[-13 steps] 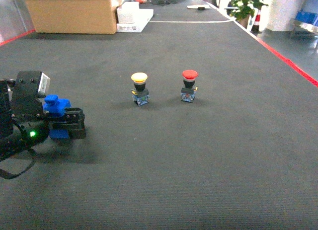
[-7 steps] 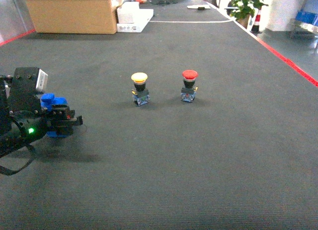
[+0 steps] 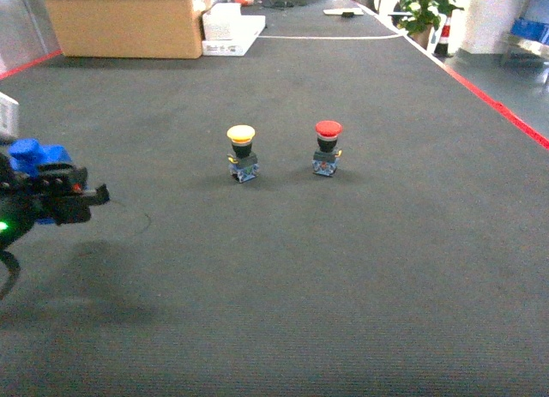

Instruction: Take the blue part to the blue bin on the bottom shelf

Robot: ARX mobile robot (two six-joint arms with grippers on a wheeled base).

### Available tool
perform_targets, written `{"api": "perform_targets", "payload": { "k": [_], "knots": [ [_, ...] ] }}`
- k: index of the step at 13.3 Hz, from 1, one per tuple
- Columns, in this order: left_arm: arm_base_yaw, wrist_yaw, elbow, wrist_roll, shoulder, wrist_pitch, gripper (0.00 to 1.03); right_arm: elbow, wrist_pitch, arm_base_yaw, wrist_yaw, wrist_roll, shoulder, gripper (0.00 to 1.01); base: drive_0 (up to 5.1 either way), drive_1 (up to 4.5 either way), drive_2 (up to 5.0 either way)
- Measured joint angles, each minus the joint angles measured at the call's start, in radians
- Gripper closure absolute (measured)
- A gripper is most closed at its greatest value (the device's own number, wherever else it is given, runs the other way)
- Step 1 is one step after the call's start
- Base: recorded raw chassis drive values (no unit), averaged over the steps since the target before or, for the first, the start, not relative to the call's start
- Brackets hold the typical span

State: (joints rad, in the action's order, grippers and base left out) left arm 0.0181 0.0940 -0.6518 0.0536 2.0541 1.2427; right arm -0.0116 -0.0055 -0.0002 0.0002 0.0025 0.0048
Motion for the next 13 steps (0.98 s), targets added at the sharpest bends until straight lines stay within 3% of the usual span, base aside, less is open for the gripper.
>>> {"api": "perform_targets", "payload": {
  "k": [3, 5, 8, 11, 13],
  "knots": [
    [0.018, 0.041, 0.175, 0.018, -0.317, -0.047, 0.59, 0.0, 0.0, 0.0, 0.0, 0.0, 0.0, 0.03, 0.0, 0.0, 0.0],
    [0.08, 0.076, 0.316, 0.028, -0.54, -0.111, 0.59, 0.0, 0.001, 0.0, 0.0, 0.0, 0.0, 0.03, 0.0, 0.0, 0.0],
    [0.145, 0.18, 0.493, 0.048, -0.848, -0.211, 0.59, 0.0, 0.0, 0.0, 0.0, 0.0, 0.0, 0.03, 0.0, 0.0, 0.0],
    [0.157, 0.233, 0.549, 0.054, -1.139, -0.381, 0.59, 0.0, 0.0, 0.0, 0.0, 0.0, 0.0, 0.03, 0.0, 0.0, 0.0],
    [0.2, 0.277, 0.558, 0.054, -1.234, -0.434, 0.59, 0.0, 0.0, 0.0, 0.0, 0.0, 0.0, 0.03, 0.0, 0.0, 0.0]
  ]
}}
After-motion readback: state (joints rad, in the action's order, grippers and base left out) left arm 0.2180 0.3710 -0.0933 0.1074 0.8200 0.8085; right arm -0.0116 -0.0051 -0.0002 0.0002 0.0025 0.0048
